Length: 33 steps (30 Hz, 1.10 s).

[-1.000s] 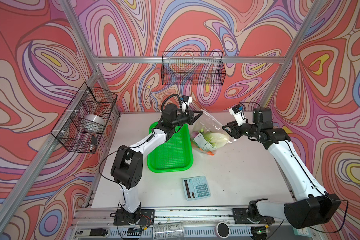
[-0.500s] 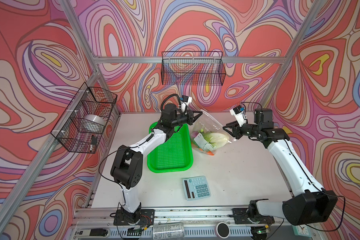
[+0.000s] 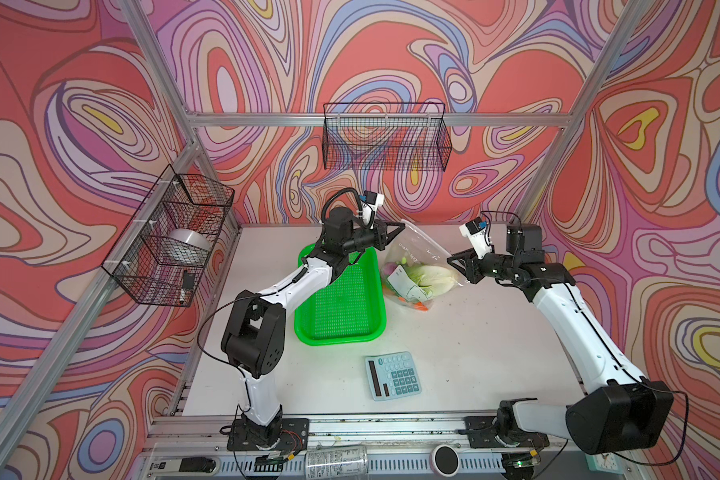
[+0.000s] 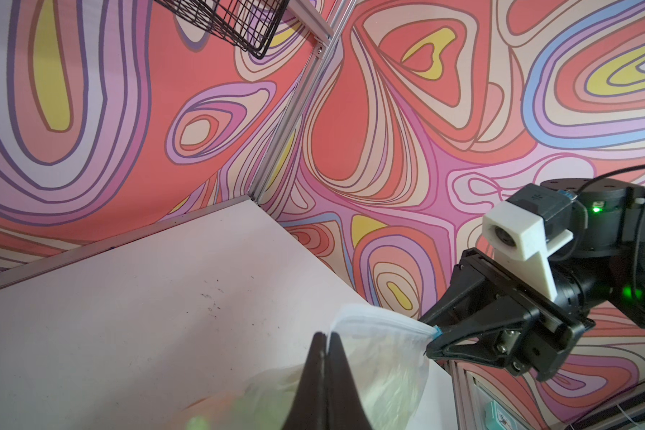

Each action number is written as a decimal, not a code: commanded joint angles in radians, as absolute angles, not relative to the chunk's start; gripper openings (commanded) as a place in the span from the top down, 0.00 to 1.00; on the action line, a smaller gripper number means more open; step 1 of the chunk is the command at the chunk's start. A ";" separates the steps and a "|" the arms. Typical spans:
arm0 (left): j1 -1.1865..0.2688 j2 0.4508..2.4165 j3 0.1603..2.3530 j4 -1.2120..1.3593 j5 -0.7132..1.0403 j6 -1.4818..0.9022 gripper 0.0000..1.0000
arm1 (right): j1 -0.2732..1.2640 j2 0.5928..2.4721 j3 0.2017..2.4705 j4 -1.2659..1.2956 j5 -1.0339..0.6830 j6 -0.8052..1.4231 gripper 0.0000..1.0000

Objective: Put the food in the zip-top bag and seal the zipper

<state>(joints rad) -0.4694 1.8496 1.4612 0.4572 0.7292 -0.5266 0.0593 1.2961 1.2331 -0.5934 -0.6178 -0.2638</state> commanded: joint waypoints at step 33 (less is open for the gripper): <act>-0.406 1.961 1.645 0.435 0.687 -0.547 1.00 | 0.052 1.137 1.066 -0.545 -0.489 -0.068 0.92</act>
